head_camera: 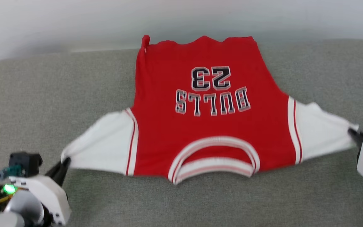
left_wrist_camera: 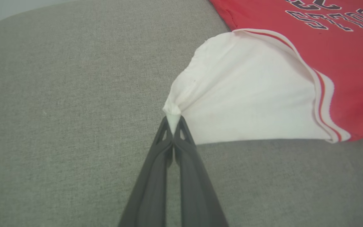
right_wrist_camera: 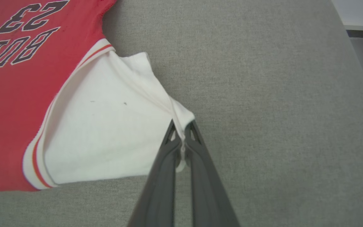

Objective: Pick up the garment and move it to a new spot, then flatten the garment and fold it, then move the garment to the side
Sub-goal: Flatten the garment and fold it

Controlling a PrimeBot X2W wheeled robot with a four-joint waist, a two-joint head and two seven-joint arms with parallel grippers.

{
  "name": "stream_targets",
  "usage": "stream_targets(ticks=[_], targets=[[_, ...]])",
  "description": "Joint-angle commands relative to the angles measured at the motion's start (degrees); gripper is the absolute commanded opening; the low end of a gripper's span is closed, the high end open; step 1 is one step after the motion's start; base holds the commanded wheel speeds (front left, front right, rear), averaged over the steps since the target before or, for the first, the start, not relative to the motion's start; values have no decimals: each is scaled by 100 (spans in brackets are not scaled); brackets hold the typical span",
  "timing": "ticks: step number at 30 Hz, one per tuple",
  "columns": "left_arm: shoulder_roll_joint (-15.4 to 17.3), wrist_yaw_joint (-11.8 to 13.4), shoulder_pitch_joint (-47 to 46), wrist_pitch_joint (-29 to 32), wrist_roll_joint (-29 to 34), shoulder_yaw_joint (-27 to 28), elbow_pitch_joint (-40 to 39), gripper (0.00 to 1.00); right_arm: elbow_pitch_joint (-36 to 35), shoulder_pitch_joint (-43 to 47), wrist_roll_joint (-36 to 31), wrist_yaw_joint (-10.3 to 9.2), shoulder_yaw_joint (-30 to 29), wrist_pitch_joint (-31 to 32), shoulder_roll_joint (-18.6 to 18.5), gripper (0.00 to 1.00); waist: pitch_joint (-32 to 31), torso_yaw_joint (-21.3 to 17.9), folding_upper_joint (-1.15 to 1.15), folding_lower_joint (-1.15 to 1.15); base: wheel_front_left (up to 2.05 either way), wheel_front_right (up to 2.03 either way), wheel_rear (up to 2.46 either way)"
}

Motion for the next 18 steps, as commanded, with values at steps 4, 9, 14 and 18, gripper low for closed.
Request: stream_targets(ticks=[4,9,14,18], targets=[[150,198,919,376,-231,16,-561,0,-471,911,84,-13,-297,445,22,0,-235,-50,0,2,0,0,0],[243,347,1846,762,-505,-3,-1023,0,-981,1772,76,-13,-751,1049,115,0,-361,-84,0,2,0,0,0],[315,430,2411,863,-647,16,-1288,0,-1454,2335,-5,-13,-1155,1587,287,0,-336,-88,0,2,0,0,0],[271,366,2458,971,-717,-97,-1521,0,-1727,2478,-78,-12,-1309,1724,409,0,-242,-73,0,2,0,0,0]])
